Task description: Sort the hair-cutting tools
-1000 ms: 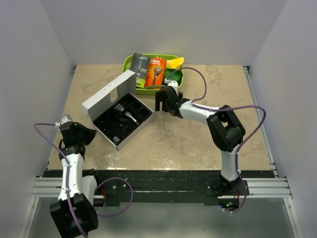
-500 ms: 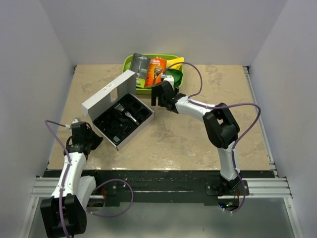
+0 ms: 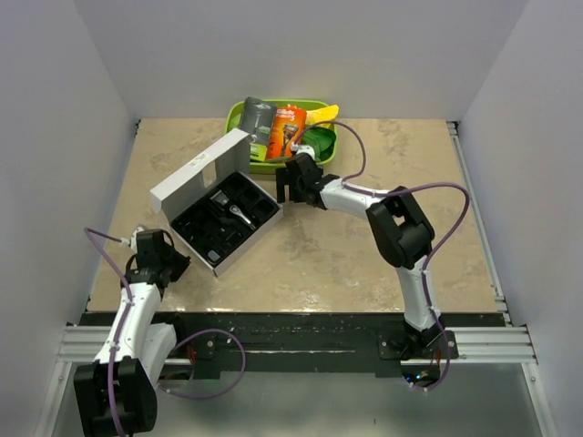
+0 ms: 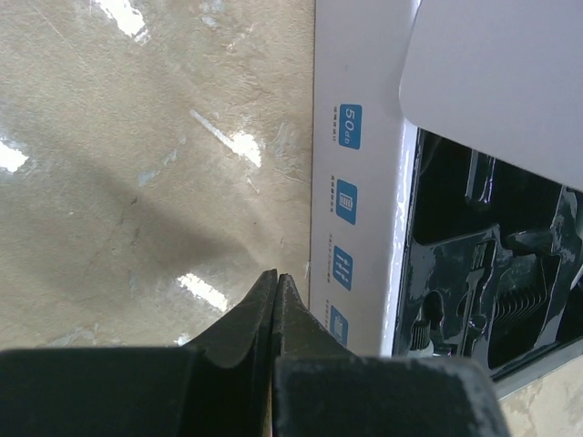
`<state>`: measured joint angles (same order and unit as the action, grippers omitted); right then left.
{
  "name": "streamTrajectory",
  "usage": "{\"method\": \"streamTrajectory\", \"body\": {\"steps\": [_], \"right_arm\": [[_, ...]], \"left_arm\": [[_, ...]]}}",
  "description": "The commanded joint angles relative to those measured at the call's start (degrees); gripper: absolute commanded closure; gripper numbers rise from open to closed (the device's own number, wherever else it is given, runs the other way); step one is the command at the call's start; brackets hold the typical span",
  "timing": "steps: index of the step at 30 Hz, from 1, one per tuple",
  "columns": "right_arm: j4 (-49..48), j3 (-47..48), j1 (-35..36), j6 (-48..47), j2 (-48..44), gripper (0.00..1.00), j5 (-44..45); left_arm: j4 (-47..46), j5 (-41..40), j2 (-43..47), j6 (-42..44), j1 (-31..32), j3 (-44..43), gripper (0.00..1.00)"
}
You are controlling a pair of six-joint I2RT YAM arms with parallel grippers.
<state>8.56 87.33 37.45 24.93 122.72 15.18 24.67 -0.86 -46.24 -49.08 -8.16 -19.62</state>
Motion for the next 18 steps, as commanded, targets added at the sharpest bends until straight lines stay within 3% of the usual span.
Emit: {"method": "streamTrajectory", "body": {"steps": [1,18], "right_arm": [[-0.56,-3.21,1.74,-2.51,-4.23,0.04,-4.89],[-1.44,-10.95,11.32,-1.55,-11.18,0.05,-0.24]], "left_arm": [[-3.57,-0.98,0.36,-1.81,0.25,1.77,1.0],[-5.77,0.16,1.24,0.12,0.25,2.13,1.0]]}}
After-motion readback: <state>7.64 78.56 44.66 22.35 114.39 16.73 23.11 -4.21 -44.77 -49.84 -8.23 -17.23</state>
